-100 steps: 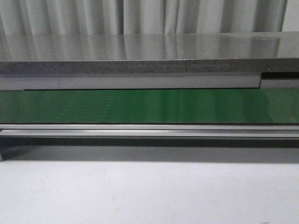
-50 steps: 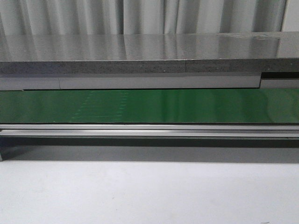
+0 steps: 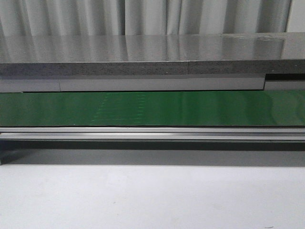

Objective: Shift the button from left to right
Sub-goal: 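Lower the button into the green bin and open the right gripper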

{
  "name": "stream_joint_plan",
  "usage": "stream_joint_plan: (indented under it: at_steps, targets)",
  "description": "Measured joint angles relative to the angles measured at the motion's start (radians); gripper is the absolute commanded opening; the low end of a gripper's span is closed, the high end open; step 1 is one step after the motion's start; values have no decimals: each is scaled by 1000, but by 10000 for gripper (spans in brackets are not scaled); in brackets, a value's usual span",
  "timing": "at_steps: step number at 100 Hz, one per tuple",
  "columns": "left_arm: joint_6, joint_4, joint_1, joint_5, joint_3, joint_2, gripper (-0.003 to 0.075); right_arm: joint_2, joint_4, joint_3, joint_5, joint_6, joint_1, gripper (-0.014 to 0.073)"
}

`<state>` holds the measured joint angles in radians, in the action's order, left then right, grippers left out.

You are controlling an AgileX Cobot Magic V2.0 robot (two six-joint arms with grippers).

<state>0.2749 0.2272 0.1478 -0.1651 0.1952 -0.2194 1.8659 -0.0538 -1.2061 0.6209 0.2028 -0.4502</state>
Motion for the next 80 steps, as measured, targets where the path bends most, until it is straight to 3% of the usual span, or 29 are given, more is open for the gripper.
stream_joint_plan:
  at_steps: [22, 46, 80]
  targets:
    - [0, 0, 0, 0, 0, 0, 5, -24, 10, 0, 0, -6, 0, 443]
    - [0, 0, 0, 0, 0, 0, 5, -163, 119, 0, -52, -11, 28, 443]
    - [0, 0, 0, 0, 0, 0, 5, -368, 158, 43, -142, -11, 229, 443]
